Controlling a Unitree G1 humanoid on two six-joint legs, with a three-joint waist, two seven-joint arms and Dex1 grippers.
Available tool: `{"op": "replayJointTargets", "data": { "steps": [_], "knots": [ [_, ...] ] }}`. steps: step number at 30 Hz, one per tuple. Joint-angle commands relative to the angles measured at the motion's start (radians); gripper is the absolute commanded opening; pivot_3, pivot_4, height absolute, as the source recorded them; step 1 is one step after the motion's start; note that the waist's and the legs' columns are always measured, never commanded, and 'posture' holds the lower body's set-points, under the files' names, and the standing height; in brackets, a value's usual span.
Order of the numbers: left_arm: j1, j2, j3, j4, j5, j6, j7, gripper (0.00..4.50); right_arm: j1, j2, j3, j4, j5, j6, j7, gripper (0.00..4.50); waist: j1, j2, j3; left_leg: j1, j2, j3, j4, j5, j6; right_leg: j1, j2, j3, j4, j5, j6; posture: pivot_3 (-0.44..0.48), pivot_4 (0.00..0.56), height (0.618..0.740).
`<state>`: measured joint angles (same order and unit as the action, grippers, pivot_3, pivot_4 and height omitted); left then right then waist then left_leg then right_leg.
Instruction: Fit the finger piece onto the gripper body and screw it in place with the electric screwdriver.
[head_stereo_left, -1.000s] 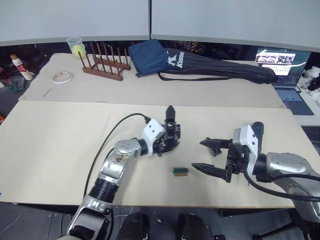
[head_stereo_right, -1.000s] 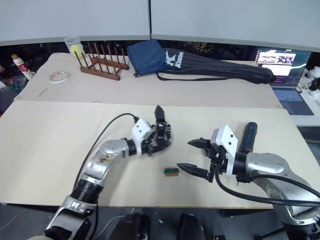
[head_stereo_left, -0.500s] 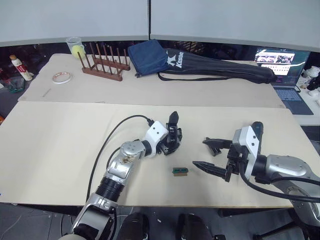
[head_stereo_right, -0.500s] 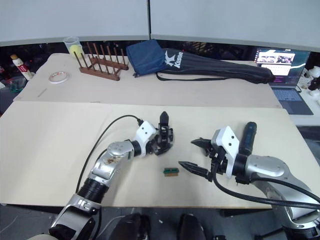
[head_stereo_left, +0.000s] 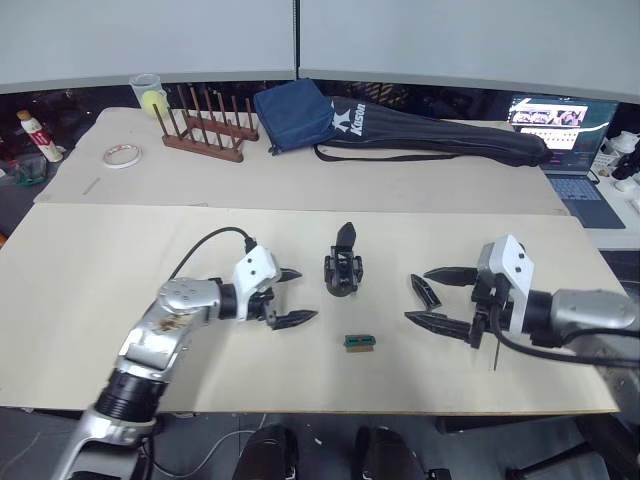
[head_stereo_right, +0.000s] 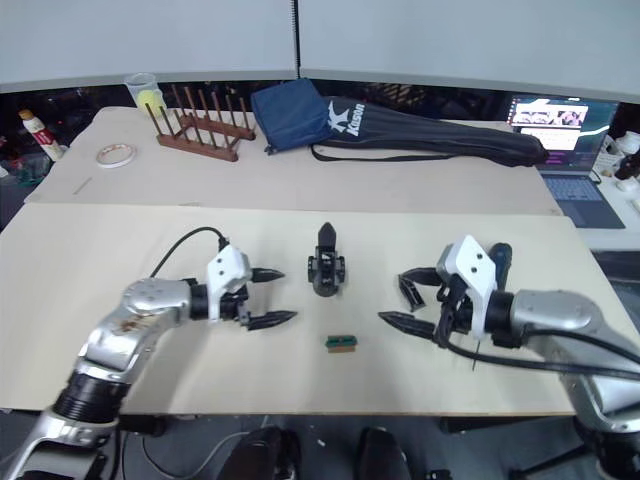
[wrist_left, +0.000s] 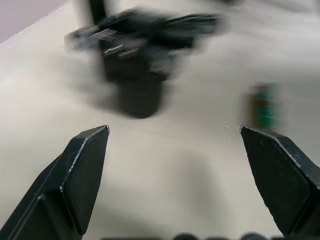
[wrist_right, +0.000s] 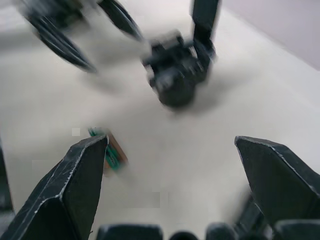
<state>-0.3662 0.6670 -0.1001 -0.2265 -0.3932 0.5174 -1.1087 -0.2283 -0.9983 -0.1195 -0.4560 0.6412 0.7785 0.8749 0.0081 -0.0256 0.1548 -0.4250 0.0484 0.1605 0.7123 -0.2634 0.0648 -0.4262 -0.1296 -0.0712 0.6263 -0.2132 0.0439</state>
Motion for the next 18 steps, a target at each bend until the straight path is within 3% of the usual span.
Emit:
{"op": "replayJointTargets", "data": {
  "steps": [1, 6, 10, 18],
  "knots": [
    [-0.020, 0.105, 0.113, -0.141, -0.213, 0.141, -0.117, 4.44, -0.141, -0.074, 0.058, 0.062, -0.008, 0.149, 0.011, 4.50, -0.005, 0.000, 0.000, 0.000, 0.000, 0.000, 0.000, 0.000, 0.000, 0.000, 0.000, 0.000, 0.001, 0.000, 0.000, 0.000, 0.150, 0.740],
    [-0.080, 0.194, 0.188, -0.189, -0.312, 0.218, -0.114, 4.44, -0.400, -0.127, 0.253, 0.139, -0.014, 0.396, 0.069, 4.50, -0.007, 0.002, 0.001, 0.001, 0.000, 0.000, -0.002, 0.001, -0.002, -0.001, 0.000, 0.000, 0.001, -0.002, -0.002, 0.000, 0.150, 0.740],
    [-0.141, 0.198, 0.212, -0.210, -0.361, 0.253, -0.069, 4.44, -0.612, -0.032, 0.391, 0.264, -0.047, 0.664, -0.004, 4.50, -0.010, 0.002, 0.001, -0.001, 0.000, 0.000, -0.001, 0.001, -0.002, -0.001, 0.000, 0.000, 0.001, -0.001, -0.001, 0.000, 0.150, 0.740],
    [-0.118, 0.214, 0.212, -0.281, -0.375, 0.240, -0.038, 4.44, -0.780, 0.096, 0.538, 0.528, -0.150, 0.815, -0.115, 4.50, -0.008, 0.002, 0.001, -0.002, -0.001, 0.001, -0.001, 0.001, -0.002, -0.001, 0.001, 0.000, 0.001, -0.001, -0.001, 0.000, 0.150, 0.740]
  ]
}}
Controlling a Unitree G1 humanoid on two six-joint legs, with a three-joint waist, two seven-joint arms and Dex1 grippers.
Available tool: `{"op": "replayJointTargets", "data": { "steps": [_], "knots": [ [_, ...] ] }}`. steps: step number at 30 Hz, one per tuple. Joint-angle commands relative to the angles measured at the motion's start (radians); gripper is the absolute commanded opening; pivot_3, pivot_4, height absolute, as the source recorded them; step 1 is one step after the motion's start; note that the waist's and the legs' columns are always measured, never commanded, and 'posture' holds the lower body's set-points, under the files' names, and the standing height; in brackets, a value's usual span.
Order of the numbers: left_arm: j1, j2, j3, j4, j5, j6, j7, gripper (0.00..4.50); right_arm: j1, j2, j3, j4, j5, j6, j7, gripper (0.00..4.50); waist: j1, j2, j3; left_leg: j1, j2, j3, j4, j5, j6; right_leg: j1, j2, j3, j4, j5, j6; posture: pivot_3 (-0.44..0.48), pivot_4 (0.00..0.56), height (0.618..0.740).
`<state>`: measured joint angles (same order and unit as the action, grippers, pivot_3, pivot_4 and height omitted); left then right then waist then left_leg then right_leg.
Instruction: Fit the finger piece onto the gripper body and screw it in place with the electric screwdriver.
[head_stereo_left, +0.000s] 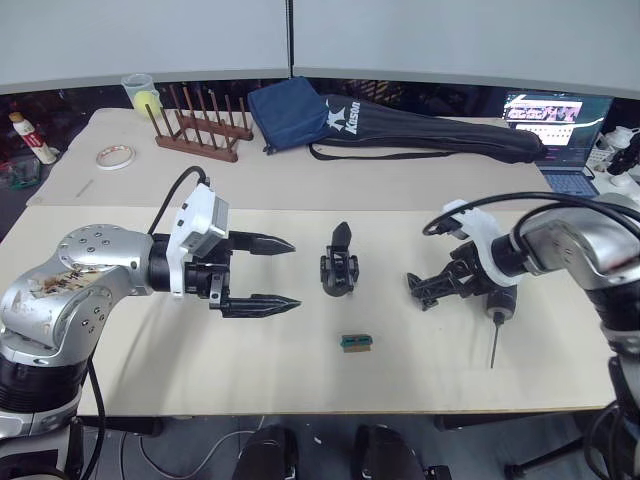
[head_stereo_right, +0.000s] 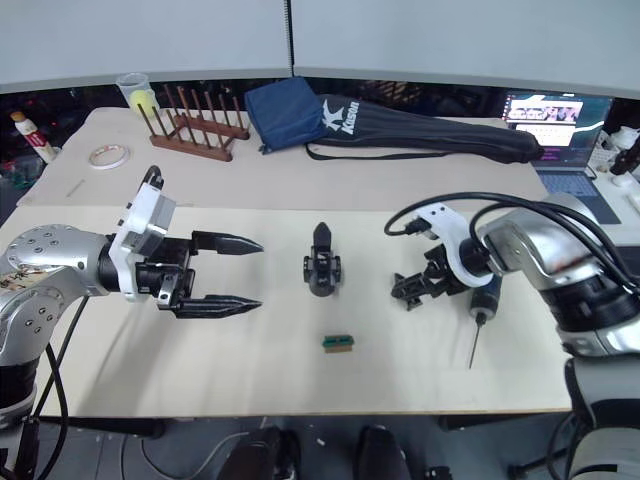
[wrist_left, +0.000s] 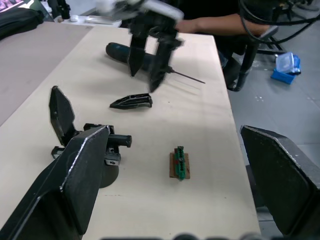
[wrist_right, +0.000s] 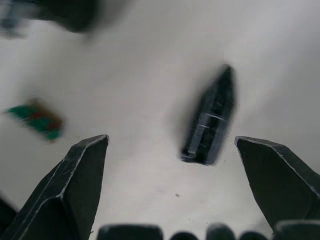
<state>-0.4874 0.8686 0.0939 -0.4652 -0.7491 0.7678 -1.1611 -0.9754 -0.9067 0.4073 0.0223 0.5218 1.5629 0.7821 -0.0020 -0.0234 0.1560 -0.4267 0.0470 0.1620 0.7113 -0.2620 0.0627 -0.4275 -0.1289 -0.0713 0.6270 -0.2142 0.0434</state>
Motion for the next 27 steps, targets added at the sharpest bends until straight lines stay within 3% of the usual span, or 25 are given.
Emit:
{"op": "replayJointTargets", "data": {
  "steps": [1, 6, 9, 12, 16, 19, 22, 27],
  "knots": [
    [0.001, 0.007, 0.020, -0.047, -0.023, -0.009, 0.025, 4.44, -0.035, 0.017, 0.019, 0.072, -0.033, 0.037, -0.025, 4.50, 0.002, 0.000, 0.000, 0.000, 0.000, 0.000, 0.000, 0.000, 0.000, 0.000, 0.000, 0.000, 0.000, 0.000, 0.000, 0.000, 0.150, 0.740],
    [-0.006, -0.003, 0.015, -0.058, -0.025, -0.011, 0.058, 4.44, -0.017, 0.083, 0.045, 0.152, -0.071, -0.010, -0.046, 4.50, -0.005, 0.000, 0.000, 0.000, 0.000, 0.000, 0.000, 0.001, -0.001, 0.000, 0.000, 0.000, 0.001, 0.000, 0.000, 0.000, 0.150, 0.740],
    [-0.014, -0.003, 0.012, -0.055, -0.031, -0.006, 0.065, 4.50, 0.005, 0.117, 0.049, 0.182, -0.096, -0.042, -0.066, 3.70, -0.006, 0.000, 0.000, 0.000, 0.000, 0.000, 0.000, 0.001, -0.001, 0.000, 0.001, 0.000, 0.001, 0.000, 0.000, 0.000, 0.150, 0.740],
    [-0.026, -0.008, 0.005, -0.042, -0.027, -0.012, 0.070, 4.50, 0.020, 0.128, 0.061, 0.193, -0.113, -0.099, -0.046, 2.60, -0.010, 0.000, 0.000, 0.001, 0.001, 0.001, 0.000, 0.001, -0.001, 0.001, 0.001, 0.000, 0.001, 0.000, 0.000, 0.000, 0.150, 0.740],
    [-0.032, -0.006, 0.002, -0.030, -0.025, -0.011, 0.071, 4.50, 0.037, 0.080, 0.085, 0.154, -0.145, -0.212, 0.018, 1.23, -0.012, 0.000, 0.000, 0.002, 0.001, 0.001, 0.000, 0.001, -0.002, 0.001, 0.001, 0.000, 0.001, 0.000, 0.000, 0.000, 0.150, 0.740],
    [-0.035, -0.019, 0.016, -0.018, -0.054, 0.012, 0.092, 4.50, 0.072, 0.019, 0.084, 0.098, -0.230, -0.556, 0.114, 1.12, -0.012, 0.000, 0.000, 0.002, 0.001, 0.001, -0.001, 0.001, -0.002, 0.001, 0.002, 0.000, 0.000, 0.000, 0.000, 0.000, 0.150, 0.740],
    [-0.046, -0.061, 0.044, -0.010, -0.119, 0.072, 0.177, 4.50, 0.077, 0.037, -0.023, 0.085, -0.230, -0.788, 0.164, 1.12, -0.014, 0.002, 0.001, 0.002, 0.001, 0.001, -0.001, 0.001, -0.002, 0.000, 0.002, 0.002, 0.001, 0.000, 0.001, 0.000, 0.150, 0.740],
    [-0.086, -0.188, 0.098, 0.015, -0.242, 0.186, 0.429, 4.50, 0.117, 0.115, -0.204, -0.034, -0.158, -0.846, 0.132, 1.12, -0.010, 0.001, 0.001, 0.002, 0.002, 0.000, -0.001, 0.002, -0.004, 0.000, 0.004, 0.002, 0.001, 0.000, 0.001, 0.000, 0.150, 0.740]
  ]
}}
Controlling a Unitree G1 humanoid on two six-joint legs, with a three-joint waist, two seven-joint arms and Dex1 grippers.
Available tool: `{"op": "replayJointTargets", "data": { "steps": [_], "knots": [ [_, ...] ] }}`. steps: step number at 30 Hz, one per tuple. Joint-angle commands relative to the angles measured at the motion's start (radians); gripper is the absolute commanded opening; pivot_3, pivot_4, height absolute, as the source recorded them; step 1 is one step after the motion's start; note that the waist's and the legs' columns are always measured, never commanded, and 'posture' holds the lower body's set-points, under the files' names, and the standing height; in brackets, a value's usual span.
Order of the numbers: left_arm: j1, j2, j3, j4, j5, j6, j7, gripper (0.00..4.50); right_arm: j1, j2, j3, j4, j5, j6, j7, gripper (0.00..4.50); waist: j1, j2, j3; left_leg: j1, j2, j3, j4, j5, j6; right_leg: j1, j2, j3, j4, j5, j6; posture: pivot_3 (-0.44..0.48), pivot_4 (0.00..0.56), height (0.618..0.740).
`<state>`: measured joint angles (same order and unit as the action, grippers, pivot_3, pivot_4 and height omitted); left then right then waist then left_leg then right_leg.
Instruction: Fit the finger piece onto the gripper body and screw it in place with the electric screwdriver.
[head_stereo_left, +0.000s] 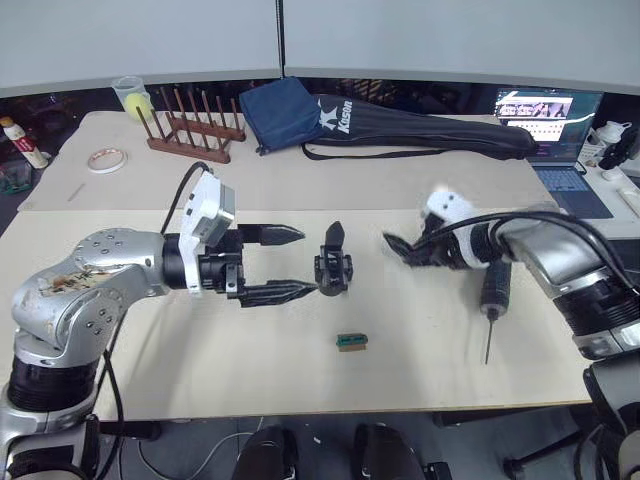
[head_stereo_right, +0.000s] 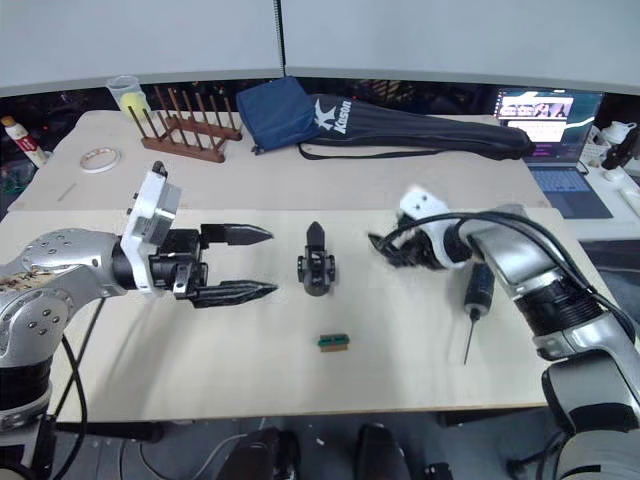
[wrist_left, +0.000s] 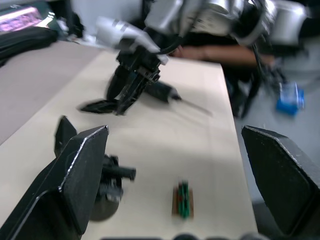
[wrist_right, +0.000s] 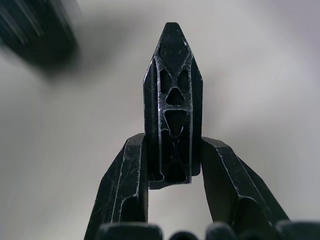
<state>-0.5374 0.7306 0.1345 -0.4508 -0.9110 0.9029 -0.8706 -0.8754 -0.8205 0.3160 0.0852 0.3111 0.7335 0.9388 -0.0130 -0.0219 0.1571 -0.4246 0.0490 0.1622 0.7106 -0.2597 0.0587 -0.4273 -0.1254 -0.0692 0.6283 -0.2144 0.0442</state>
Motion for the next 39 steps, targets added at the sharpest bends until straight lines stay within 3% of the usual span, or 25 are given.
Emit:
{"op": "replayJointTargets", "data": {
  "steps": [1, 5, 14, 17, 21, 30, 35, 39],
  "knots": [
    [-0.050, -0.089, 0.067, 0.009, -0.094, 0.066, 0.208, 4.50, 0.039, 0.052, -0.137, -0.143, 0.049, -0.027, -0.056, 1.12, 0.003, 0.000, 0.000, 0.000, 0.000, 0.000, 0.000, 0.000, 0.000, 0.001, 0.000, 0.000, 0.000, 0.000, 0.000, 0.000, 0.150, 0.740],
    [-0.156, -0.330, 0.118, 0.106, -0.138, 0.120, 0.605, 4.50, 0.144, 0.223, -0.256, -0.330, 0.042, -0.101, -0.253, 1.12, 0.022, -0.001, 0.000, 0.001, -0.001, -0.002, 0.002, 0.000, 0.000, 0.004, -0.001, -0.002, -0.001, 0.001, 0.001, 0.000, 0.150, 0.740],
    [-0.188, -0.447, 0.111, 0.122, -0.202, 0.116, 0.738, 4.50, 0.222, 0.299, -0.253, -0.460, 0.018, -0.165, -0.302, 1.12, 0.021, -0.001, 0.000, 0.001, -0.002, -0.001, 0.001, 0.000, 0.000, 0.003, 0.000, -0.001, -0.001, 0.001, 0.001, 0.000, 0.150, 0.740],
    [-0.186, -0.471, 0.117, 0.126, -0.215, 0.104, 0.765, 3.61, 0.223, 0.304, -0.251, -0.466, 0.011, -0.180, -0.304, 1.12, 0.020, -0.001, 0.000, 0.001, -0.002, -0.001, 0.001, 0.000, 0.000, 0.003, 0.000, -0.001, 0.000, 0.001, 0.001, 0.000, 0.150, 0.740],
    [-0.188, -0.485, 0.122, 0.119, -0.267, 0.103, 0.780, 1.75, 0.230, 0.295, -0.238, -0.473, 0.006, -0.190, -0.294, 1.12, 0.018, -0.001, 0.000, 0.001, -0.003, -0.001, 0.001, 0.000, 0.000, 0.003, 0.000, -0.001, -0.001, 0.001, 0.001, 0.000, 0.150, 0.740],
    [-0.213, -0.496, 0.103, 0.136, -0.285, 0.068, 0.793, 1.69, 0.227, 0.296, -0.225, -0.473, -0.012, -0.221, -0.278, 1.12, 0.019, -0.001, 0.000, 0.001, -0.003, -0.001, 0.001, 0.000, 0.000, 0.003, 0.000, -0.001, -0.001, 0.001, 0.001, 0.000, 0.150, 0.740],
    [-0.224, -0.502, 0.096, 0.167, -0.268, 0.055, 0.812, 0.01, 0.217, 0.307, -0.232, -0.487, -0.018, -0.234, -0.291, 1.12, 0.019, -0.001, 0.000, 0.001, -0.003, -0.001, 0.001, 0.000, 0.000, 0.003, 0.000, -0.001, -0.001, 0.001, 0.001, 0.000, 0.150, 0.740],
    [-0.236, -0.502, 0.082, 0.184, -0.258, 0.047, 0.810, 0.00, 0.211, 0.311, -0.238, -0.503, -0.034, -0.296, -0.289, 1.12, 0.020, -0.001, 0.000, 0.001, -0.004, -0.001, 0.001, 0.000, 0.000, 0.003, 0.000, -0.001, -0.001, 0.001, 0.001, 0.000, 0.150, 0.740]
  ]
}}
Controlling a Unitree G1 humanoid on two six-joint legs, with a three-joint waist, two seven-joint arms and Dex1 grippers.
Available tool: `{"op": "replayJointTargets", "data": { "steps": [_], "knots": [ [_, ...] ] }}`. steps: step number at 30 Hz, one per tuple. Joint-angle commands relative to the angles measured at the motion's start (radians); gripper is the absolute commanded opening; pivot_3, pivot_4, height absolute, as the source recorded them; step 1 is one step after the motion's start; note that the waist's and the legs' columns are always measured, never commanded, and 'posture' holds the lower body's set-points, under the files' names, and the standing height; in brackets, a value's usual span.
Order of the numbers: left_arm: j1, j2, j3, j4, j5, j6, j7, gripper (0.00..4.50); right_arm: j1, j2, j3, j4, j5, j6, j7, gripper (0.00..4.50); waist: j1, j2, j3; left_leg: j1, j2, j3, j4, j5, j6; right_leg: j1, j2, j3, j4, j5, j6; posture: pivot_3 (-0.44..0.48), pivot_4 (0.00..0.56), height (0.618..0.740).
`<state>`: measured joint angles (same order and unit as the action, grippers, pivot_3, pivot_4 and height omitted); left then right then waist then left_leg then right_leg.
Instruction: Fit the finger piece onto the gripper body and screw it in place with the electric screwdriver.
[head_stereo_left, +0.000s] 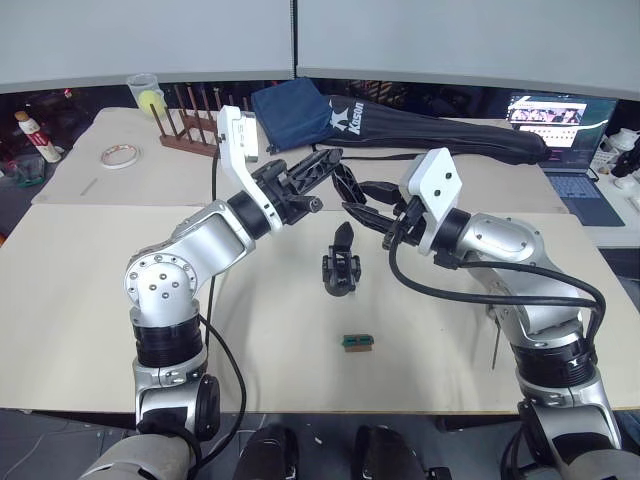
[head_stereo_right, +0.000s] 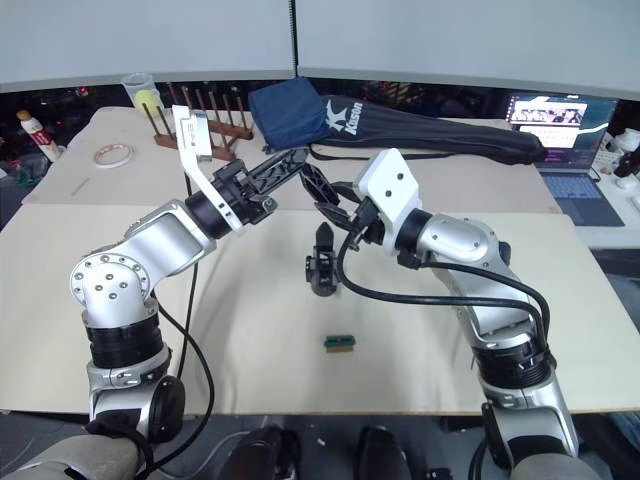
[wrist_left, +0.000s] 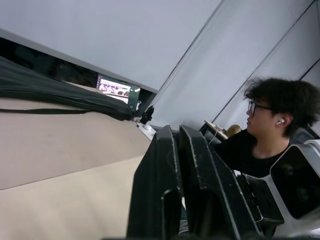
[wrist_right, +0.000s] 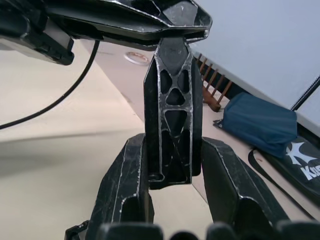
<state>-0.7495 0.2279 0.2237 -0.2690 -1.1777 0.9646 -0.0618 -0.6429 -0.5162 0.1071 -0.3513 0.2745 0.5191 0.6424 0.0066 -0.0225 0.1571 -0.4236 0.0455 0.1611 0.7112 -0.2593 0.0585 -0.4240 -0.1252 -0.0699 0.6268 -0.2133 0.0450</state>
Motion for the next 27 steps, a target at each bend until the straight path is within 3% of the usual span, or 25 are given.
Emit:
{"op": "replayJointTargets", "data": {
  "steps": [1, 3, 5, 8, 10, 12, 14, 19, 24, 27],
  "knots": [
    [-0.027, 0.010, -0.015, 0.005, 0.013, -0.011, -0.011, 0.00, -0.023, 0.001, -0.034, -0.070, 0.011, -0.081, 0.019, 1.12, 0.000, 0.000, 0.000, 0.000, 0.000, 0.000, 0.000, 0.000, 0.000, 0.000, 0.000, 0.000, 0.000, 0.000, 0.000, 0.000, 0.150, 0.740],
    [-0.038, 0.053, -0.039, 0.011, 0.032, 0.003, -0.072, 0.00, -0.034, -0.040, -0.045, -0.070, 0.050, -0.061, 0.093, 2.19, -0.001, 0.000, 0.000, 0.000, 0.000, 0.000, 0.000, 0.000, 0.000, 0.000, 0.000, 0.000, 0.000, 0.000, 0.000, 0.000, 0.150, 0.740],
    [-0.047, 0.091, -0.053, 0.021, 0.045, 0.011, -0.126, 0.00, -0.049, -0.076, -0.052, -0.058, 0.087, -0.047, 0.165, 2.86, -0.003, 0.000, 0.000, 0.000, 0.000, 0.000, 0.000, 0.000, 0.000, 0.000, 0.000, 0.000, 0.000, 0.000, 0.000, 0.000, 0.150, 0.740],
    [-0.077, 0.214, -0.090, 0.054, 0.080, 0.027, -0.308, 0.00, -0.118, -0.135, -0.088, -0.001, 0.219, 0.028, 0.303, 3.93, -0.007, 0.000, 0.000, 0.000, 0.000, 0.000, -0.001, 0.000, 0.000, -0.001, 0.001, 0.000, 0.000, 0.000, 0.000, 0.000, 0.150, 0.740],
    [-0.106, 0.325, -0.141, 0.081, 0.133, 0.004, -0.514, 0.00, -0.194, -0.163, -0.107, 0.083, 0.334, 0.153, 0.384, 4.46, -0.010, 0.000, 0.000, 0.000, 0.000, 0.001, -0.001, 0.000, 0.000, -0.001, 0.001, 0.000, 0.000, 0.000, 0.000, 0.000, 0.150, 0.740],
    [-0.151, 0.430, -0.189, 0.129, 0.170, -0.009, -0.734, 0.00, -0.285, -0.173, -0.109, 0.198, 0.448, 0.315, 0.462, 4.46, -0.016, 0.001, 0.000, 0.000, 0.001, 0.001, -0.001, 0.000, 0.000, -0.001, 0.001, 0.000, 0.000, 0.000, -0.001, 0.000, 0.150, 0.740],
    [-0.197, 0.473, -0.214, 0.176, 0.176, 0.004, -0.853, 0.00, -0.335, -0.171, -0.085, 0.264, 0.496, 0.413, 0.505, 4.46, -0.017, 0.001, 0.000, 0.000, 0.001, 0.001, -0.001, 0.000, 0.000, -0.001, 0.001, 0.000, 0.000, 0.000, -0.001, 0.000, 0.150, 0.740],
    [-0.270, 0.471, -0.237, 0.246, 0.209, 0.022, -0.962, 0.00, -0.395, -0.130, -0.029, 0.342, 0.515, 0.509, 0.548, 4.46, -0.018, 0.001, 0.000, -0.001, 0.002, 0.001, -0.002, 0.000, 0.000, -0.002, 0.001, 0.000, -0.001, -0.001, -0.002, 0.000, 0.150, 0.740],
    [-0.288, 0.454, -0.233, 0.254, 0.232, 0.034, -0.984, 0.00, -0.441, -0.061, -0.028, 0.387, 0.515, 0.544, 0.520, 4.46, -0.019, 0.001, 0.001, -0.002, 0.002, 0.001, -0.002, 0.000, 0.000, -0.004, 0.001, 0.000, 0.002, -0.001, -0.002, 0.000, 0.150, 0.740],
    [-0.290, 0.449, -0.231, 0.255, 0.251, 0.033, -0.998, 0.00, -0.441, -0.044, -0.026, 0.391, 0.506, 0.529, 0.532, 3.60, -0.018, 0.001, 0.001, -0.002, 0.002, 0.001, -0.002, 0.000, 0.000, -0.004, 0.001, 0.000, 0.003, -0.001, -0.002, 0.000, 0.150, 0.740]
  ]
}}
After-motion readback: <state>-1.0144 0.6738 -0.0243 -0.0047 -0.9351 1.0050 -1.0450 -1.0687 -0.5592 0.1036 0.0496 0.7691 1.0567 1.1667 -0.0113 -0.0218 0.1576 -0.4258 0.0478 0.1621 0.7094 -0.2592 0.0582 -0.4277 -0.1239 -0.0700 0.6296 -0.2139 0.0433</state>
